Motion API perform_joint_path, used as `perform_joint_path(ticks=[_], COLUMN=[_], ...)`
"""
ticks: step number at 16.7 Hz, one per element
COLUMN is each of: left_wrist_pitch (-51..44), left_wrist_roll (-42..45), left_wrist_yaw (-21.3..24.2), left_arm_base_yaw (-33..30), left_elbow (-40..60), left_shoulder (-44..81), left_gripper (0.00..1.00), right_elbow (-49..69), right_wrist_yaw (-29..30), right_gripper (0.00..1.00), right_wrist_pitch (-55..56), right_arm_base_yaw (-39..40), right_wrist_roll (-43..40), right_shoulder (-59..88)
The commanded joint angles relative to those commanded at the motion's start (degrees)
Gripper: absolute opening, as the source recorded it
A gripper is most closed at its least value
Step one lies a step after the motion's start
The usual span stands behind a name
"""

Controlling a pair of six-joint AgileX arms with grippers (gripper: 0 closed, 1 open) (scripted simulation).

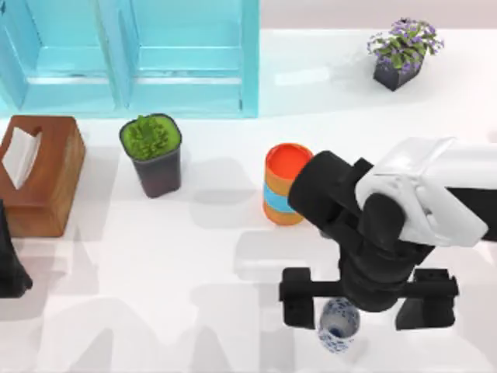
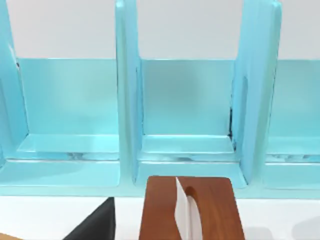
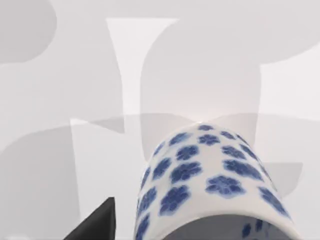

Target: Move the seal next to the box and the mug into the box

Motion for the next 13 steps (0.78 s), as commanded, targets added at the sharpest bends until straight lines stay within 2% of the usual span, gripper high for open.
perform_joint_path(ticks=[5,13], left_wrist_pitch=[0.0,0.0], left_wrist_roll=[0.0,0.0], left_wrist_yaw=[0.0,0.0], left_arm_base_yaw=[0.0,0.0], left_elbow=[0.0,0.0], left_shoulder=[0.0,0.0], left_gripper=[1.0,1.0], right_elbow=[-0.7,-0.7], right_wrist_yaw=[0.0,0.0], right_gripper=[1.0,0.4], right_wrist_pitch=[1.0,1.0], right_arm_base_yaw=[0.0,0.0], right_wrist_roll=[0.0,0.0], right_shoulder=[0.3,0.3])
